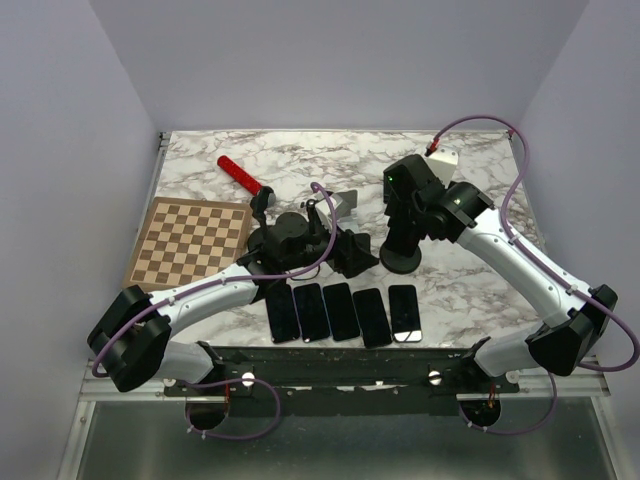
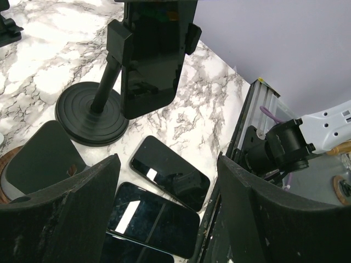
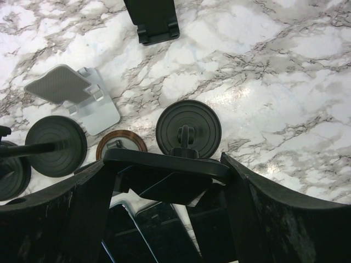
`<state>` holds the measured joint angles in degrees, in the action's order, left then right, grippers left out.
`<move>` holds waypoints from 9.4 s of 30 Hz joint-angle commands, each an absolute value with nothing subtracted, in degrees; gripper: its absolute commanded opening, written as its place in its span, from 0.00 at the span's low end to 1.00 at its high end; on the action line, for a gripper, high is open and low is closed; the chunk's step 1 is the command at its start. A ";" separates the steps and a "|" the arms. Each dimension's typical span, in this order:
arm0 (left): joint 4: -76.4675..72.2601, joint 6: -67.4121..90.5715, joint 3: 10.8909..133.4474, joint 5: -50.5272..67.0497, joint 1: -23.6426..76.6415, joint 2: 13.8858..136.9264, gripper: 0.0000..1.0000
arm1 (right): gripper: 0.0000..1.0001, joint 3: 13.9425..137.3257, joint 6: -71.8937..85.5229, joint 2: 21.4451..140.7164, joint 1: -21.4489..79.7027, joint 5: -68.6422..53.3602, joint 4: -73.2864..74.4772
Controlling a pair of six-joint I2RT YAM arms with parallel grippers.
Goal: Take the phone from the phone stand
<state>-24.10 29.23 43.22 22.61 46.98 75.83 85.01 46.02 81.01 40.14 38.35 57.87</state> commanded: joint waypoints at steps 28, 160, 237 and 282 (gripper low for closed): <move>-21.36 33.76 56.65 26.06 42.19 86.26 0.71 | 0.01 78.47 28.31 77.51 39.46 35.27 43.77; -16.15 38.82 73.07 41.90 36.20 94.82 0.72 | 0.01 76.47 28.97 61.59 23.91 15.10 72.03; 8.81 12.05 62.23 15.62 29.00 49.88 0.78 | 0.66 45.57 48.08 78.57 23.99 18.46 46.12; -7.44 7.57 48.27 0.44 28.17 31.14 0.79 | 1.00 68.75 23.91 35.27 23.97 13.44 34.74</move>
